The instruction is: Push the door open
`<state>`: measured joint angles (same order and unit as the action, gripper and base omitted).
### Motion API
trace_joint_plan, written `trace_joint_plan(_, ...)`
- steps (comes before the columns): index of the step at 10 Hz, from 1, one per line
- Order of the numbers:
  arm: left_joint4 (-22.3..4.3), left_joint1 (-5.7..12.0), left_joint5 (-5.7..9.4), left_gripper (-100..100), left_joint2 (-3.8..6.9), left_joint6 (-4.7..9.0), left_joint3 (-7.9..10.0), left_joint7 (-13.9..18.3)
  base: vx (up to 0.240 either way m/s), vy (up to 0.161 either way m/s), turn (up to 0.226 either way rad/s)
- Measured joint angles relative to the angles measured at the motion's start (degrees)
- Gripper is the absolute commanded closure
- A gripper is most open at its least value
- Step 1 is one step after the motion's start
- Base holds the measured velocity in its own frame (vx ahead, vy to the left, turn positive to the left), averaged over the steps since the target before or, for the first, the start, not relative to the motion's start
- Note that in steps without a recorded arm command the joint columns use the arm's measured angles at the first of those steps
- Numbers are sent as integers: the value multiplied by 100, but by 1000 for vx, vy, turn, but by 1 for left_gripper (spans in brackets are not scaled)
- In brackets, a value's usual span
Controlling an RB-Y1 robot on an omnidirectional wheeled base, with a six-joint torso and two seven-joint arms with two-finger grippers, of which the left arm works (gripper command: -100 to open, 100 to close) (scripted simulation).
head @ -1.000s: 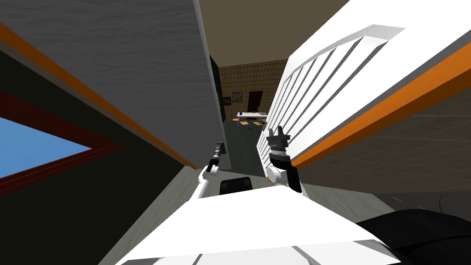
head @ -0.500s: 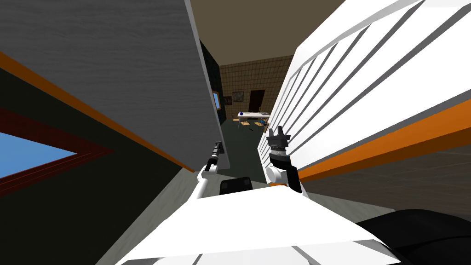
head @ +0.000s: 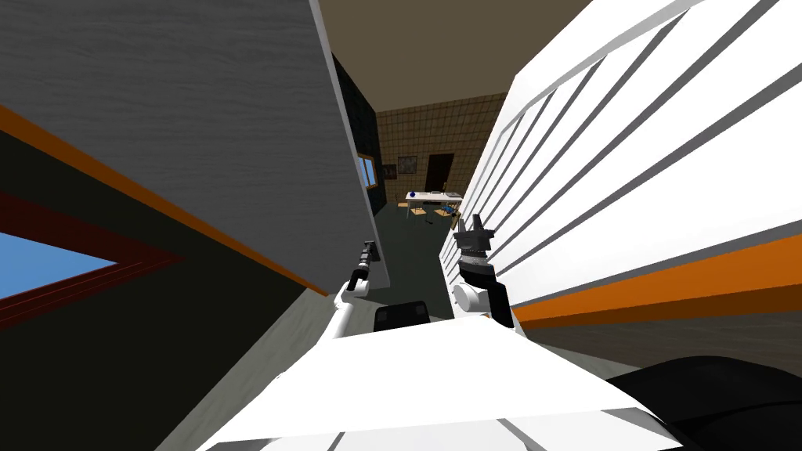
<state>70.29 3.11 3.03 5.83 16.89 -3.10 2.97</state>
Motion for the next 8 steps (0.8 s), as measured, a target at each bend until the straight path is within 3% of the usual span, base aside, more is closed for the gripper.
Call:
trace_joint_plan(3, -225, 127, 28, 100, 7, 56, 210, -31, 134, -93, 59)
trace_joint_plan(6, -213, 170, 43, 100, -23, -4, 454, -101, 156, -147, 88)
trace_joint_plan(8, -360, 227, 64, 100, -22, 41, 646, -136, 209, -128, 83)
